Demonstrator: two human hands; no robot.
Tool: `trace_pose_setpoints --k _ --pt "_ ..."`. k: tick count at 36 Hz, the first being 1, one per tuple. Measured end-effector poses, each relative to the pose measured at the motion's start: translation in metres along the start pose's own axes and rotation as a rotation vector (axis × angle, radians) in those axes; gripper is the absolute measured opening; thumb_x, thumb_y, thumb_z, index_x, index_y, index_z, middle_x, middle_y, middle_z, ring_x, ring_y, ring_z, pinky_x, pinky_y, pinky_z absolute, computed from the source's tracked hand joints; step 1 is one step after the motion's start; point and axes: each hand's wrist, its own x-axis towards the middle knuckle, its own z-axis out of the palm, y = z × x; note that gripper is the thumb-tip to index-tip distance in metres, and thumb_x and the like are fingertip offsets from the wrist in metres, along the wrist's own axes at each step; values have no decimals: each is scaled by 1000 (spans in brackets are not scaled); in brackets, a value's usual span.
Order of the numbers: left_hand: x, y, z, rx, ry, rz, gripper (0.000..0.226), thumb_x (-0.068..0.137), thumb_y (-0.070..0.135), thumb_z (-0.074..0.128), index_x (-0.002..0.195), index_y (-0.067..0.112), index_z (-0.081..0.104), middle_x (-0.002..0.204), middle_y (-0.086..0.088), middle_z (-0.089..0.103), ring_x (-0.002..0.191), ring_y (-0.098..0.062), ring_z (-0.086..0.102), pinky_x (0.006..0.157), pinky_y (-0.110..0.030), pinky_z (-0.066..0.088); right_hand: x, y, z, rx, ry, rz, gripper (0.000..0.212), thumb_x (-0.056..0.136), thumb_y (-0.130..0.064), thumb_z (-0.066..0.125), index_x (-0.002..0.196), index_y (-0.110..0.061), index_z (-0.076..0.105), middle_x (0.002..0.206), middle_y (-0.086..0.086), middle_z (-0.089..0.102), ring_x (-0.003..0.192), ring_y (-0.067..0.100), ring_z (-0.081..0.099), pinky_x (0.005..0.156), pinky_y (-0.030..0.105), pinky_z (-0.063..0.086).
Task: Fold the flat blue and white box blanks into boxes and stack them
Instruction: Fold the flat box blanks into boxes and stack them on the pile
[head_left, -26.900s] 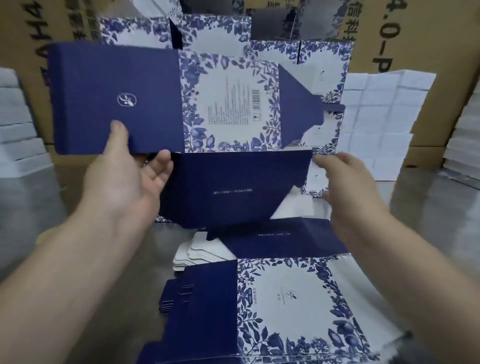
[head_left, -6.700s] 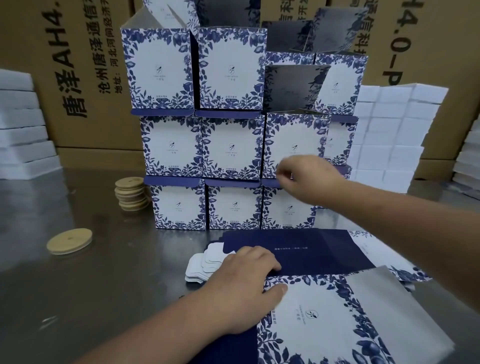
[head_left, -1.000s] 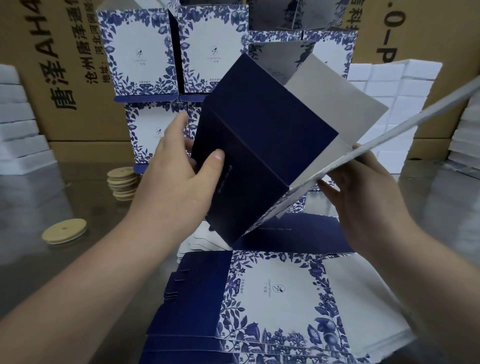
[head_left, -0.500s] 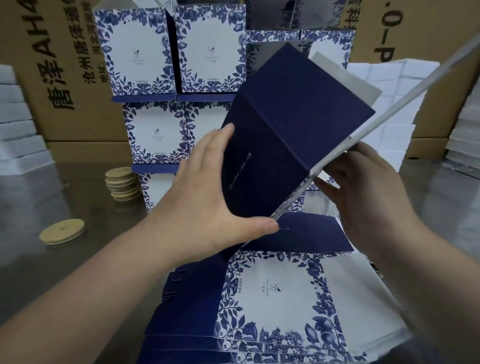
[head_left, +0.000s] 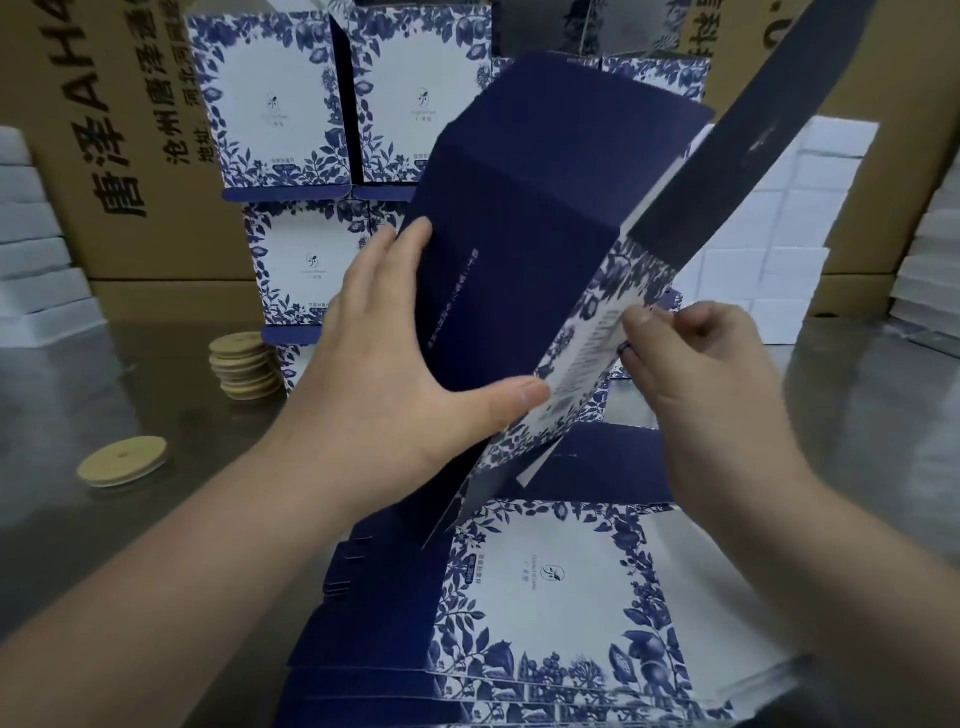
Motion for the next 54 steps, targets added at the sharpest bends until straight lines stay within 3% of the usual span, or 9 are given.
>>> trace_pose_setpoints --k 4,8,21,26,36,40,44,49,54 --pt "1 1 -3 19 14 -33 118 41 84 46 144 41 8 153 18 13 140 -9 18 113 -43 25 -12 5 4 -150 -137 -46 44 55 -60 68 82 -31 50 82 -24 66 74 -8 60 70 12 45" --pt "0 3 -5 36 22 -54 119 43 84 49 145 39 10 154 15 16 140 -10 19 113 -43 25 -20 5 9 -134 -260 30 65 44 -64 71 96 -35 45 103 -6 69 90 10 69 86 36 51" --pt "-5 10 0 -1 -61 -43 114 44 84 45 144 40 10 151 17 24 138 -8 27 111 -44 29 -26 -5 10 59 -188 165 106 40 -68 74 131 -34 31 72 -46 56 74 -21 59 65 15 41" --pt "-7 11 3 4 -35 -20 113 45 84 44 144 39 13 151 14 24 138 -9 26 111 -43 29 -27 -7 13 70 -229 154 121 38 -65 74 145 -40 22 107 -40 56 101 -12 57 81 21 47" --pt "-10 12 6 26 2 22 110 46 84 42 142 39 14 148 18 25 135 -5 28 110 -42 30 -26 -6 12 112 -266 180 89 54 -51 72 136 -39 37 106 -30 64 90 -12 62 58 8 49" --pt "-5 8 1 -23 5 25 99 52 80 39 140 42 18 138 26 32 131 -7 35 109 -39 31 -18 -9 9 136 -217 278 93 45 -58 78 130 -38 46 108 -24 66 102 7 64 77 28 46" --pt "5 2 -12 -212 49 1 74 61 75 39 129 46 38 109 41 44 105 18 46 90 -12 40 -6 -17 1 170 -141 402 66 37 -61 70 98 -39 61 71 -21 68 97 18 64 82 39 49" --pt "49 -18 -33 -357 -26 -179 33 86 50 38 100 31 61 104 12 62 104 -7 57 86 -20 39 7 -24 -13 184 -133 539 46 70 -60 64 106 -31 66 80 -9 72 90 25 67 83 42 50" --pt "45 -30 -40 -404 -84 -65 25 76 19 40 74 28 63 69 19 68 83 -4 60 86 -20 43 14 -35 -22 245 -102 610 52 75 -59 62 116 -26 63 112 1 65 95 29 67 74 41 53"
